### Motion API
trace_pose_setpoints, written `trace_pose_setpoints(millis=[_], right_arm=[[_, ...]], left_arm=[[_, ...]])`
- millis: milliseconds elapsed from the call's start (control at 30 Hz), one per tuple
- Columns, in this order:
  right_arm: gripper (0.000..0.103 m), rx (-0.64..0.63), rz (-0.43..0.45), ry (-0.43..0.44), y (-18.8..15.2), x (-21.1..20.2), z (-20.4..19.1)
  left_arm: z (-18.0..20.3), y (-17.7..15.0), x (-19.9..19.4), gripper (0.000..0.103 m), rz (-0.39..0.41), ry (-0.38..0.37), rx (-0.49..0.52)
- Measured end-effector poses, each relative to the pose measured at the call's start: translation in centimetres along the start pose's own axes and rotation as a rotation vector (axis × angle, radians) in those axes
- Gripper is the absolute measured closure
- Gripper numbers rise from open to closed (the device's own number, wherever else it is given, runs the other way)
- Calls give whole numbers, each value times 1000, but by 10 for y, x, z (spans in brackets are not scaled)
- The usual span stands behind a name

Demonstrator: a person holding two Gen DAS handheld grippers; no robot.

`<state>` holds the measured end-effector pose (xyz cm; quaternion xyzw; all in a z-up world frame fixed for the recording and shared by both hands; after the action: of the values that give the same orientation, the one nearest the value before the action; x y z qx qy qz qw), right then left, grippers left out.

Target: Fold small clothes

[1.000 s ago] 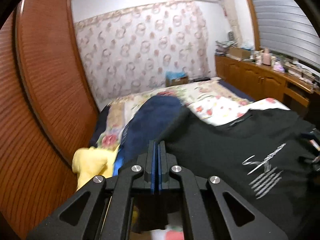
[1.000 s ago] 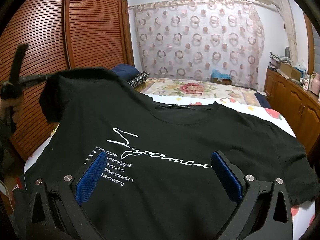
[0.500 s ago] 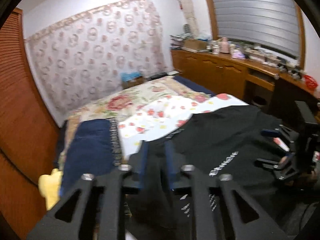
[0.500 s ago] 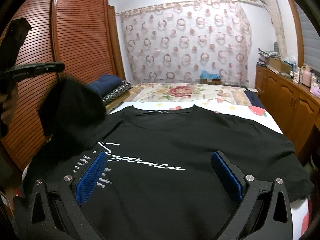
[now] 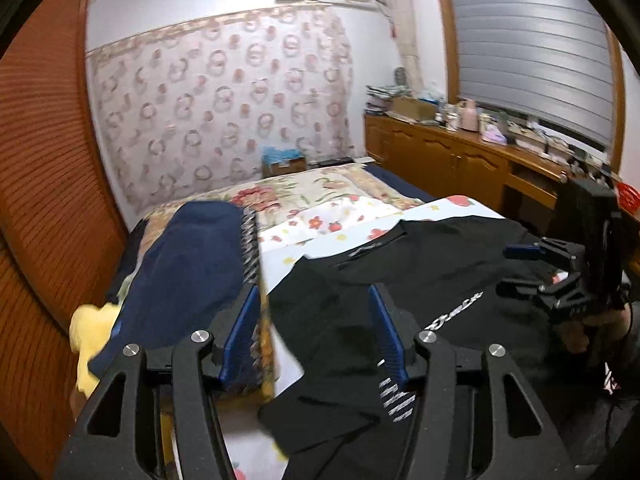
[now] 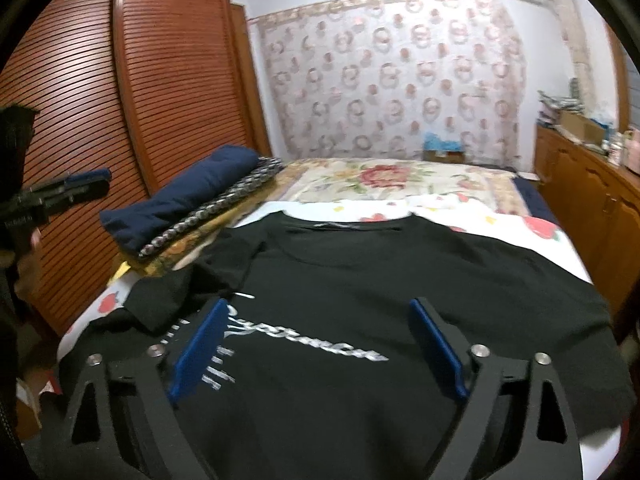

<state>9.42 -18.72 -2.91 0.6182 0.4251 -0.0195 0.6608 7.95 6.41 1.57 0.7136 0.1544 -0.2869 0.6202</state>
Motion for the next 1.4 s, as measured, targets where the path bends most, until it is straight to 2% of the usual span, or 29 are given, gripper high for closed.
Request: trace_pose_setpoints(millis=[300,400,467,567,633,733,933,1000,1067,1133,1167,1200,1333,1400], right_arm=[[25,-118,-124,194,46,77,-41],[30,-149,-184,226,57,111,-54],[35,-182,-228,214,61,132,-61],[56,-226,-279,193,61,155,-74],[85,-246,-287,178,63,161,-75],[95,-261,-250,203,64,145,-73],[96,-232,-117,214,63,90,-48],[96,-226,-102,176,54,75,-36],[95,-218,-109,101,45,73,-24],[78,-211,-125,12,36,75,-14],[73,-192,-129,-6,34,74,-10],[68,-167,-133,-4,31,74,-7],[59,-140,-131,47,28,76,-19],[58,-152,-142,99,25,75,-28]], left_arm=[[-21,-40,-2,46,21,63,-82],[-23,-49,-1,46,12,73,-97],[-25,-55,0,46,1,73,-110],[-28,-61,4,46,-13,70,-126],[-28,-66,7,46,-23,68,-132],[-28,-70,10,46,-37,71,-137],[-24,-75,7,46,-29,69,-140],[-23,-75,6,46,-28,68,-143],[-22,-76,5,46,-29,62,-139],[-20,-77,6,46,-30,58,-134],[-18,-77,7,46,-33,56,-133],[-17,-78,9,46,-37,54,-133],[-16,-80,16,46,-59,57,-139],[-14,-82,17,46,-73,57,-145]])
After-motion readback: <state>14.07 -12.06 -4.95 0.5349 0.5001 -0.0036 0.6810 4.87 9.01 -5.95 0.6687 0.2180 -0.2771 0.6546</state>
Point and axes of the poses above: each gripper's, at about its wrist camera, not at the fingertips, and x roughly the way its jaws point, z to its right, y to its top, the point moved 1 cm from there along x, roughly the way its jaws point, and after that the axes turned 6 degrees about -z, right-handed, at the moved point
